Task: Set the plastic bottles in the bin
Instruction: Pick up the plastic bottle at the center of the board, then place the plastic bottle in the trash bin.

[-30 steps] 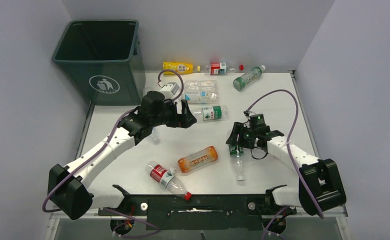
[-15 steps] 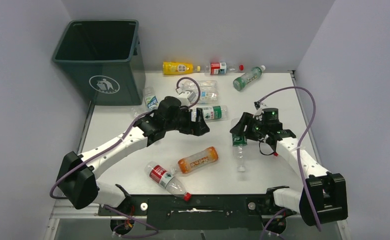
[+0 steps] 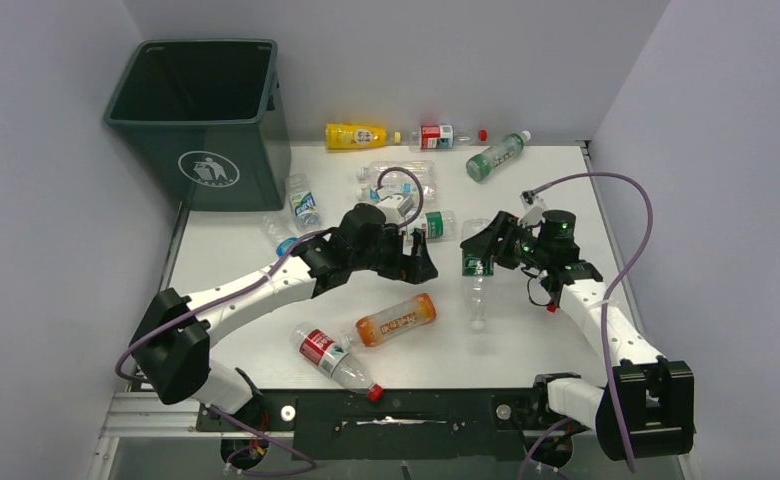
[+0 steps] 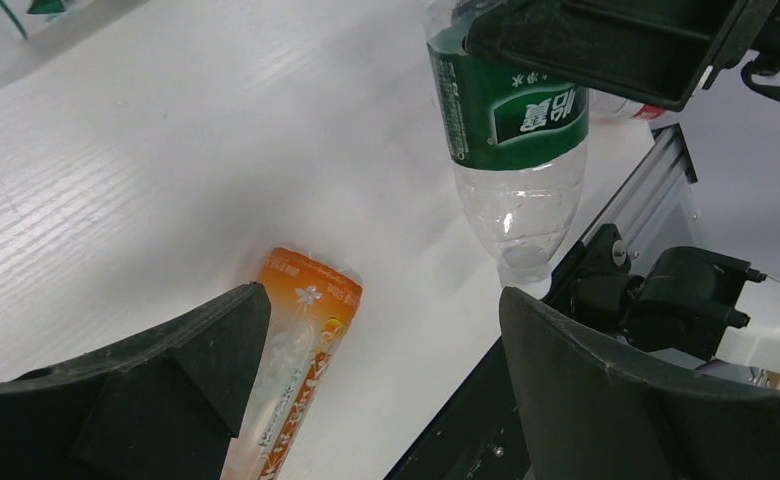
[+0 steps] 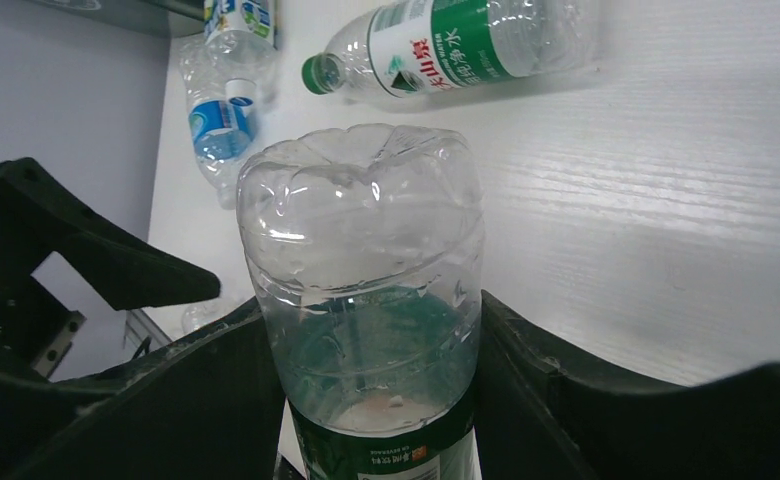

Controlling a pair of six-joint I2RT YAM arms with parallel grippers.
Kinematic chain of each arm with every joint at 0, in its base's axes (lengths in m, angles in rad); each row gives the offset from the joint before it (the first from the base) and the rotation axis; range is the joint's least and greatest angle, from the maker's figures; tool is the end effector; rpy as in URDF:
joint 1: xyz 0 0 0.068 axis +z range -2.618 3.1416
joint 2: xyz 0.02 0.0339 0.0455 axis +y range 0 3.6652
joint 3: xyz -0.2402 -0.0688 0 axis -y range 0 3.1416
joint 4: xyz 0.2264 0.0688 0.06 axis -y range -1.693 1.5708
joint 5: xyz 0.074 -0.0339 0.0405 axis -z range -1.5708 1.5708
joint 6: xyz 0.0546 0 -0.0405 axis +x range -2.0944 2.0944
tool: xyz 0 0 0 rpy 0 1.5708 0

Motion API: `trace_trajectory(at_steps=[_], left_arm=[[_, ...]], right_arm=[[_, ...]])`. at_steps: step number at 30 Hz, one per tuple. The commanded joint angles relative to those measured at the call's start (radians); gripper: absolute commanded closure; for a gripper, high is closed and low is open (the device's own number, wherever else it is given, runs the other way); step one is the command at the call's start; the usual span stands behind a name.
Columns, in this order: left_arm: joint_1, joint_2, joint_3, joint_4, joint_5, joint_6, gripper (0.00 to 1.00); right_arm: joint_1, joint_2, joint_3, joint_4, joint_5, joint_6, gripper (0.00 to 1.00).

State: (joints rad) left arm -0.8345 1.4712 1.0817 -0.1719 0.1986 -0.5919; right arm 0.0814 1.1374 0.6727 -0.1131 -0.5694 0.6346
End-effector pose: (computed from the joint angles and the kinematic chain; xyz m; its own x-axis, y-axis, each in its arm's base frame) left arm 0.2179 -0.2564 0.2542 -0.7646 0.0291 -0.6439 0.4964 0.6637 -0.5595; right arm 0.2457 0.0496 0.2181 -0.7458 0.4401 -0.5000 -0.0949 0.6728 0.7337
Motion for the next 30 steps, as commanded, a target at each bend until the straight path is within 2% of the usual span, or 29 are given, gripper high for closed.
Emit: trace_trajectory(at_steps=[1,13,21,27,30], left_arm=[[-0.038,0.026,0.041,0.101,0.011,-0.02,0.14],[-0.107,0.096,0.104,0.167,0.014,-0.044,0.14],[-0.147,0.143,0.14,0.196,-0.009,-0.049,0.14],[-0.17,0.164,0.154,0.191,-0.084,-0.031,0.14],[-0.182,0.166,0.161,0.179,-0.116,-0.014,0.25]], right_arm=[[-0.006,-0.009,0.015,0.159,-0.09,0.085,0.54],[-0.002,0.042,0.002,0.399,-0.182,0.268,0.54],[0.031,0.067,-0.002,0.485,-0.19,0.338,0.54],[0.061,0.07,-0.001,0.504,-0.188,0.358,0.54],[0.066,0.067,-0.004,0.504,-0.189,0.36,0.54]])
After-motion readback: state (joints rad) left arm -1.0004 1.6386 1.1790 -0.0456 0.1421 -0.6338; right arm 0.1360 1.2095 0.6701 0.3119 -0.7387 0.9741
